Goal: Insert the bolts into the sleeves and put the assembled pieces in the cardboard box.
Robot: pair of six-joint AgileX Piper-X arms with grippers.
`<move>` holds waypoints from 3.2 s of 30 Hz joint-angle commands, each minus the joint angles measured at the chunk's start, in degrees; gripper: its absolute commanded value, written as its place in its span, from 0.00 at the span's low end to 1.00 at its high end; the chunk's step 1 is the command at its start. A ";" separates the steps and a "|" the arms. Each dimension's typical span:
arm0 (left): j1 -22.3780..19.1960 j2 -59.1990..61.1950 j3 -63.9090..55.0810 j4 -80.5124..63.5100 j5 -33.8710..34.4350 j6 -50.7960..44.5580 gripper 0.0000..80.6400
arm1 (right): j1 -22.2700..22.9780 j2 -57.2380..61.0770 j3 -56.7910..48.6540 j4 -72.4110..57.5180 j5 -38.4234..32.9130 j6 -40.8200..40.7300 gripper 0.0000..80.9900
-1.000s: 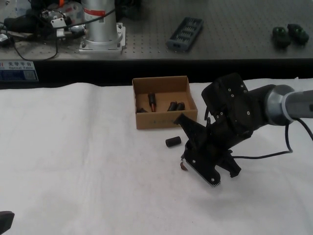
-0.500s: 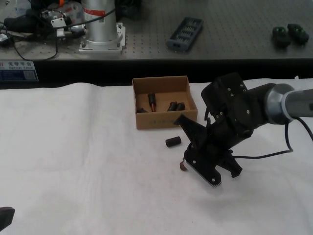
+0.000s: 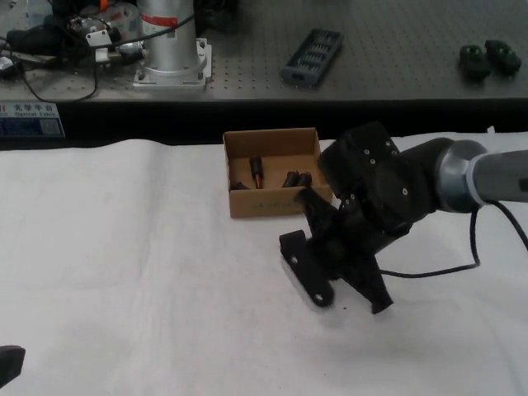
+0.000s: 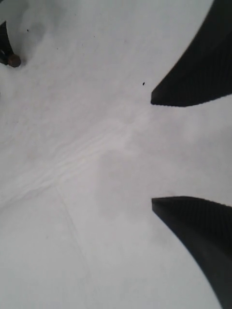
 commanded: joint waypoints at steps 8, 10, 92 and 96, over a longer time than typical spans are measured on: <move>0.09 0.08 -0.28 -0.37 3.55 -9.19 0.51 | 0.95 -15.61 -0.15 8.28 -2.43 42.17 0.04; 0.09 1.52 -0.82 -0.37 5.57 -9.31 0.51 | 0.95 -19.12 -0.15 12.57 -3.48 46.83 0.04; -23.75 97.69 -57.23 -27.70 2.05 26.89 0.32 | -2.68 -44.07 11.09 34.61 -12.45 65.59 0.04; -23.61 98.10 -57.23 -27.70 2.05 26.89 0.27 | -2.68 -44.07 12.20 34.61 -12.45 65.59 0.04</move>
